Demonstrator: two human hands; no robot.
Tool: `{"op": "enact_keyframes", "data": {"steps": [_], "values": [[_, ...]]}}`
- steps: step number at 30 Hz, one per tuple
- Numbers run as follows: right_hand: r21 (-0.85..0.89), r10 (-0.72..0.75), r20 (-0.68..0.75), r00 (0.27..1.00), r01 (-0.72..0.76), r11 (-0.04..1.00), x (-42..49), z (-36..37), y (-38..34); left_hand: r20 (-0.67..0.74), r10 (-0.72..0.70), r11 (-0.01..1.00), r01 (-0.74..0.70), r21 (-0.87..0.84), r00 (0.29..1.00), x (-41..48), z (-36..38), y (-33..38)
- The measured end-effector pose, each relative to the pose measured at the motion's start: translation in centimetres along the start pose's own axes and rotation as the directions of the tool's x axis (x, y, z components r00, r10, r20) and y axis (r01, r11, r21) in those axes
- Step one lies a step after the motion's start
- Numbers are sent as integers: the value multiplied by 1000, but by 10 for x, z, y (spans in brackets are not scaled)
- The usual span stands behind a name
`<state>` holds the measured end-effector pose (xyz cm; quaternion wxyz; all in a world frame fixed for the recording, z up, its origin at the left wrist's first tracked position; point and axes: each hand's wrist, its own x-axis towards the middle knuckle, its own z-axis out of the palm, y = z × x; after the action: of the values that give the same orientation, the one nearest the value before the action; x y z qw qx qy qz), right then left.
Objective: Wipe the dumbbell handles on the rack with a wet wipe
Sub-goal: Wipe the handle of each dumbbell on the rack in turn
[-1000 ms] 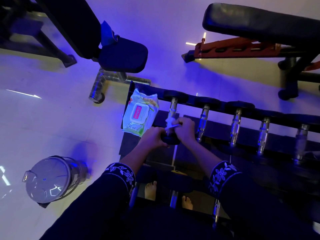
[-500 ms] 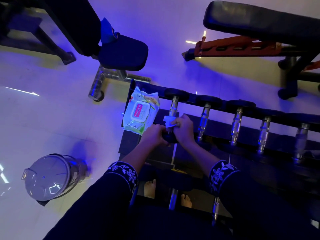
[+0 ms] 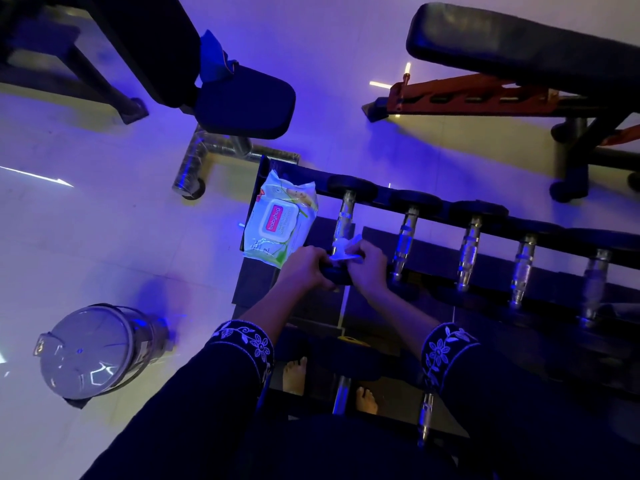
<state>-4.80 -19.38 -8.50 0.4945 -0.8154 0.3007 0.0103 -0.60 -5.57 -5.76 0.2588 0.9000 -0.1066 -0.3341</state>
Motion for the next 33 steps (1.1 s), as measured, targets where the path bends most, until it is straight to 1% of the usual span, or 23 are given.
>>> {"op": "enact_keyframes", "data": {"steps": [1, 2, 4, 5, 6, 7, 8, 9, 10, 12, 13, 15, 17, 18, 19, 20, 22, 23, 25, 28, 30, 31, 33], "values": [[28, 53, -21, 998, -52, 998, 0, -1, -4, 2, 2, 1000, -2, 6, 1000, 0, 0, 1], [97, 134, -39, 990, -130, 987, 7, 0, -9, 8, 4, 1000, -5, 15, 1000, 0, -1, 2], [341, 284, 8, 959, -270, 900, 28, -3, -31, 21, 7, 999, -7, 36, 1000, 1, -3, 4], [468, 325, 57, 944, -313, 826, 40, -6, -43, 21, 5, 999, -6, 42, 1000, 1, -3, 5], [592, 353, 103, 930, -343, 729, 52, -9, -51, 18, 3, 999, -4, 43, 1000, 0, -4, 5], [675, 387, 146, 910, -378, 634, 62, -12, -57, 14, 3, 999, -3, 41, 1000, -1, -3, 5], [721, 408, 176, 896, -400, 566, 68, -15, -57, 9, 1, 999, -2, 35, 1000, -1, -3, 4], [726, 412, 190, 891, -410, 552, 69, -17, -57, 3, 2, 1000, -2, 30, 1000, -1, -2, 3], [694, 409, 187, 893, -415, 588, 65, -19, -53, 1, 1, 1000, -1, 25, 1000, -1, -2, 3], [576, 388, 187, 902, -421, 701, 51, -22, -41, 2, 3, 1000, -3, 22, 1000, -1, -1, 2], [541, 388, 207, 898, -435, 720, 44, -23, -34, 1, 3, 1000, -3, 21, 1000, -1, -2, 2], [562, 385, 299, 873, -488, 668, 38, -28, -29, 2, 5, 1000, -5, 22, 1000, -1, -2, 2], [630, 328, 387, 862, -507, 589, 44, -32, -32, 0, 6, 1000, -6, 22, 1000, -1, -2, 2], [654, 312, 382, 870, -493, 574, 49, -31, -34, 1, 4, 1000, -4, 21, 1000, -1, -2, 2], [663, 320, 342, 883, -468, 584, 55, -30, -37, 2, 3, 1000, -3, 23, 1000, -1, -3, 3], [651, 343, 264, 901, -429, 626, 61, -26, -38, 1, 4, 1000, -4, 24, 1000, -1, -3, 3], [562, 391, 87, 916, -369, 740, 67, -19, -42, -1, 6, 1000, -6, 26, 1000, -1, -3, 3], [534, 414, 50, 909, -375, 758, 70, -14, -41, -2, 6, 1000, -6, 26, 1000, -2, -3, 3], [517, 471, 68, 879, -435, 737, 66, -3, -39, 0, 6, 1000, -6, 27, 1000, -2, -3, 3], [423, 464, 157, 872, -484, 767, 45, 10, -28, -2, 8, 1000, -8, 28, 1000, -1, -3, 3], [435, 466, 206, 861, -507, 744, 37, 6, -24, 3, 9, 999, -9, 33, 1000, 0, -3, 3], [486, 478, 227, 848, -524, 700, 39, 2, -26, 6, 10, 999, -10, 36, 1000, 1, -2, 2], [645, 487, 258, 834, -524, 556, 55, -6, -36, 11, 14, 999, -14, 40, 1000, 1, -2, 1]]}}
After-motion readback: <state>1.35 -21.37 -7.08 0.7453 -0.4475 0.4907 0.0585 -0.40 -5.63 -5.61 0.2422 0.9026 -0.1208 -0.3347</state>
